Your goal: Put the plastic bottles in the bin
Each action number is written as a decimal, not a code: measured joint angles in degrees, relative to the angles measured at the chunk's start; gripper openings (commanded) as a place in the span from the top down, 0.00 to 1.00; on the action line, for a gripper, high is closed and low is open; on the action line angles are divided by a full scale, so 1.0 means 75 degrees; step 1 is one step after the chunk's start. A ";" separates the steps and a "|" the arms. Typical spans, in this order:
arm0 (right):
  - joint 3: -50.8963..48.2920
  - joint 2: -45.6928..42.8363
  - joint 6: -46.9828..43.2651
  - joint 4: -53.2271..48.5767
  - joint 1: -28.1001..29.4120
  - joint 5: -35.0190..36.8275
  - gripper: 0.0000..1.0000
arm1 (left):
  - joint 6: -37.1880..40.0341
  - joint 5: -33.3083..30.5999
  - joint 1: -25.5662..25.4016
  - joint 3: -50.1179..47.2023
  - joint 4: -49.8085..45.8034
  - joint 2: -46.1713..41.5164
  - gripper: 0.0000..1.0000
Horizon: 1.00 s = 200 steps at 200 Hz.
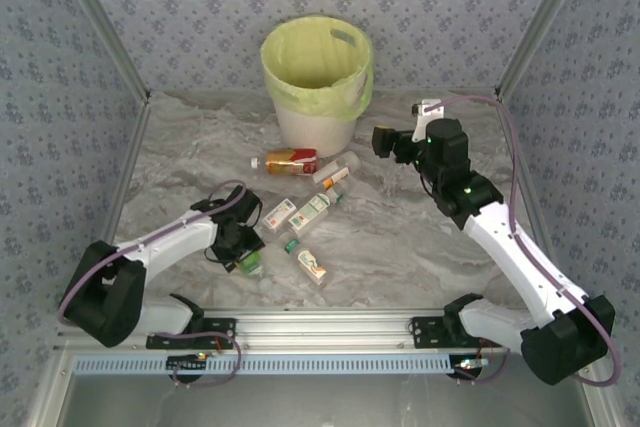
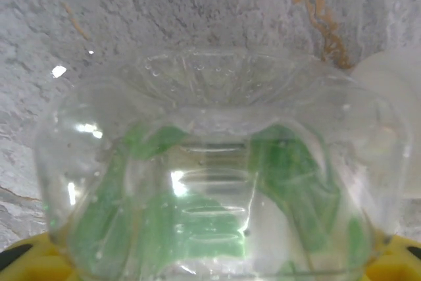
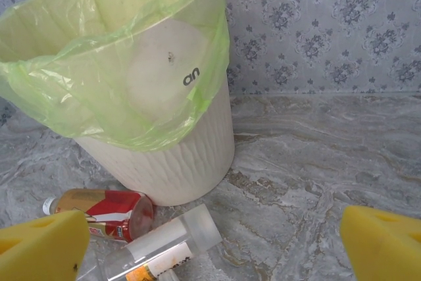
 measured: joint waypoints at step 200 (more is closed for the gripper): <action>0.0000 0.0047 0.0420 0.0082 -0.0017 0.0009 0.00 | 0.3203 -0.2273 0.1699 0.5339 0.2273 -0.0058 0.61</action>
